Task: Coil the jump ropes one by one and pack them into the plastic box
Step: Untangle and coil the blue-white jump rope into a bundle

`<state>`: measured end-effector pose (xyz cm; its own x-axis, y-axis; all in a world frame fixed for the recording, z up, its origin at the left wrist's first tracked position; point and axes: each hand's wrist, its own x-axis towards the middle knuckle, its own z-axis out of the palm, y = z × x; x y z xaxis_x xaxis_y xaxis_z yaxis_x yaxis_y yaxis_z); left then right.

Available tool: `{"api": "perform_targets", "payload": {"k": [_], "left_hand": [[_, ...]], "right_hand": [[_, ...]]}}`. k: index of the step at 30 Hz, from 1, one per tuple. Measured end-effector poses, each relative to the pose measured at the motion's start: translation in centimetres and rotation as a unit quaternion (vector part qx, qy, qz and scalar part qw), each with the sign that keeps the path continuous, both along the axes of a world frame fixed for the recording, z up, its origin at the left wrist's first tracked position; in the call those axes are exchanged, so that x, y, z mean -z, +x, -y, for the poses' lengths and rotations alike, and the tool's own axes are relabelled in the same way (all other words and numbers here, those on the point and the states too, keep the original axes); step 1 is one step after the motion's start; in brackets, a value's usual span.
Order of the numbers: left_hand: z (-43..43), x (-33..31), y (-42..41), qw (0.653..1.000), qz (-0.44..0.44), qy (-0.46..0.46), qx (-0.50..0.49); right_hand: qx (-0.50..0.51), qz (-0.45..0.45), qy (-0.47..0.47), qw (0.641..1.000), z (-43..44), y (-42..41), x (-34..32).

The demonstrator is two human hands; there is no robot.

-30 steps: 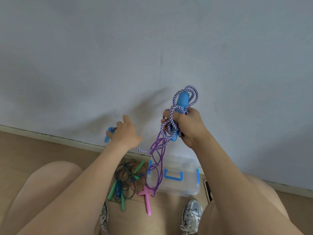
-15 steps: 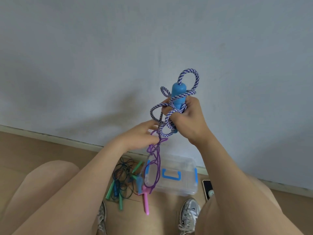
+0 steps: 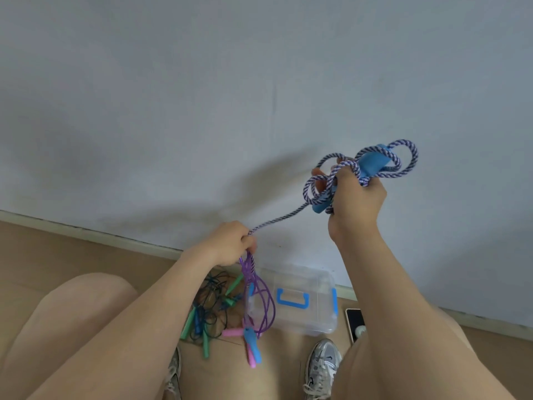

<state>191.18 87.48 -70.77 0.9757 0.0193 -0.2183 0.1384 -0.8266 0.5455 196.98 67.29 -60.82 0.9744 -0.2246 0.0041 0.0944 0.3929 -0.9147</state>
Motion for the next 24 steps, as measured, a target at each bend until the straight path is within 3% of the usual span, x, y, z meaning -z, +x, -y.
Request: {"api": "perform_targets", "payload": {"k": [3,5,8,11,14,19,24], "left_hand": [[0.0,-0.8,0.3,0.996,0.059,-0.052,-0.032],[0.4,-1.6,0.2,0.993,0.078,-0.092,-0.016],[1.1,-2.5,-0.1,0.987,0.09,-0.128,0.024],[0.4,-3.0,-0.2,0.985,0.113,-0.128,0.034],[-0.5,-3.7,-0.2,0.983,0.127,-0.132,0.029],[-1.7,-3.8,-0.4,0.986,0.082,-0.14,0.037],[-3.2,-0.9,-1.0,0.996,-0.046,0.042,0.062]], "right_hand": [[-0.041,-0.004,-0.116,0.992,-0.1,-0.2,0.4],[-0.099,0.029,-0.229,0.968,-0.3,-0.4,0.8],[-0.223,0.069,-0.375,0.897,-0.7,-0.9,1.4],[-0.341,0.061,-0.46,0.818,-0.9,-1.5,1.9],[-0.368,0.07,-0.541,0.753,-1.2,-1.8,1.9],[-0.272,0.053,-0.536,0.797,-0.9,-1.8,1.0],[-0.189,0.029,-0.276,0.942,-1.1,-1.9,0.3]]}}
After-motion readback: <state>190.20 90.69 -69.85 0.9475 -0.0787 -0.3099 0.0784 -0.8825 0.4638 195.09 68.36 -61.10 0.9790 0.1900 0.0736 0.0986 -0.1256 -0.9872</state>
